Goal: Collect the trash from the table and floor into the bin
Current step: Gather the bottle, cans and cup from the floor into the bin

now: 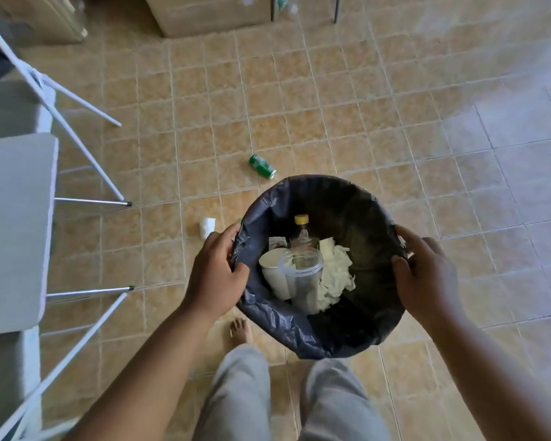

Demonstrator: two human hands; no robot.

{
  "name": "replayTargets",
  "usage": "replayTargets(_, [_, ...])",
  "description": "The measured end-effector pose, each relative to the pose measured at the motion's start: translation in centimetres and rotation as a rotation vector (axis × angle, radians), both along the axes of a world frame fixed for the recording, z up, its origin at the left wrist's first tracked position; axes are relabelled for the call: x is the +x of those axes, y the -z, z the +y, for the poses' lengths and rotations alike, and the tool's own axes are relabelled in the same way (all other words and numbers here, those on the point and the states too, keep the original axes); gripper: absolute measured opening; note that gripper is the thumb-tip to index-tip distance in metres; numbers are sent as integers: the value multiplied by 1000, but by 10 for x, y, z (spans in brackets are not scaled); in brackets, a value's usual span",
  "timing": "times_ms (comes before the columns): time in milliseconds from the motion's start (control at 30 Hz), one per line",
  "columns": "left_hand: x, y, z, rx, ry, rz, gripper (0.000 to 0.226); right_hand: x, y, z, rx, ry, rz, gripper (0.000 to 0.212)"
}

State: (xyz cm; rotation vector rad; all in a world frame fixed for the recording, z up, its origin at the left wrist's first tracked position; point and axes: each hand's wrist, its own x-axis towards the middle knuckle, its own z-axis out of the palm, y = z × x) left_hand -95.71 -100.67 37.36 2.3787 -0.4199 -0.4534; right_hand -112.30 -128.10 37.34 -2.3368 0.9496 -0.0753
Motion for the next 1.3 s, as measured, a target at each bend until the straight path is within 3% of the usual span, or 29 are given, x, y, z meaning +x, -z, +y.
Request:
replayTargets(233, [46, 191, -34, 34, -4, 21, 68, 57, 187, -37, -50, 16, -8, 52])
replayTargets(500, [123, 390, -72, -9, 48, -97, 68, 132, 389, -78, -190, 11, -80, 50])
replayTargets(733, [194, 475, -82, 25, 45, -200, 47, 207, 480, -95, -269, -195, -43, 52])
replayTargets(867, [210, 501, -74, -23, 26, -217, 53, 224, 509, -95, -272, -220, -72, 54])
replayTargets(1300, [228, 527, -87, 48, -2, -323, 60, 239, 520, -100, -385, -336, -113, 55])
